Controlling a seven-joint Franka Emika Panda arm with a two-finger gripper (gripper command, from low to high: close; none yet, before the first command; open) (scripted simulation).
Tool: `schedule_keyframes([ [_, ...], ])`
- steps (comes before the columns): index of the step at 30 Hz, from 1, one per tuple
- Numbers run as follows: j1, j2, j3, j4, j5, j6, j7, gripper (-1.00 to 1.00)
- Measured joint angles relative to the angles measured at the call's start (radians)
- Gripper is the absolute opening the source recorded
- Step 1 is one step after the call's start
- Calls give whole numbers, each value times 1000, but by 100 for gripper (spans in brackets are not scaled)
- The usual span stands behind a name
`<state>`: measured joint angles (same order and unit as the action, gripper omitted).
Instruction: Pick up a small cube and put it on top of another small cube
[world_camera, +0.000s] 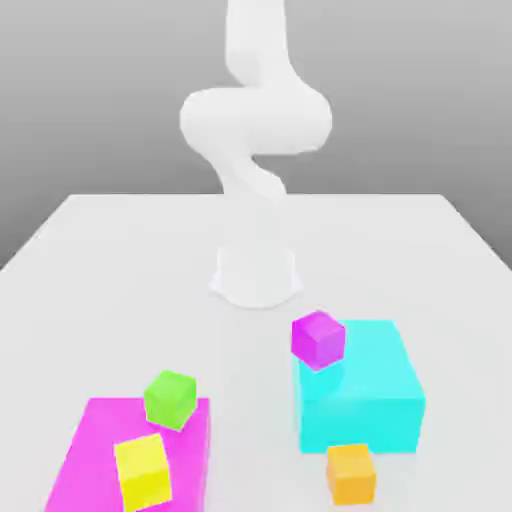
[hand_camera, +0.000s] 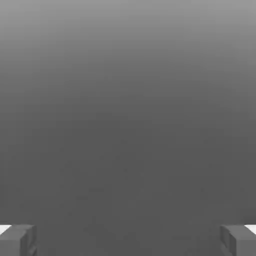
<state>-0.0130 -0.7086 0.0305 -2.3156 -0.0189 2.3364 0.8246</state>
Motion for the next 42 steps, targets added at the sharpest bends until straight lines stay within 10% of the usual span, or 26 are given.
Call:
schedule_keyframes([
  [31, 64, 1121, 123, -135, -194, 517, 260, 0],
  [32, 73, 1144, 111, -130, -203, 535, 268, -100],
  [42, 44, 1054, 150, -150, -159, 466, 235, -100],
])
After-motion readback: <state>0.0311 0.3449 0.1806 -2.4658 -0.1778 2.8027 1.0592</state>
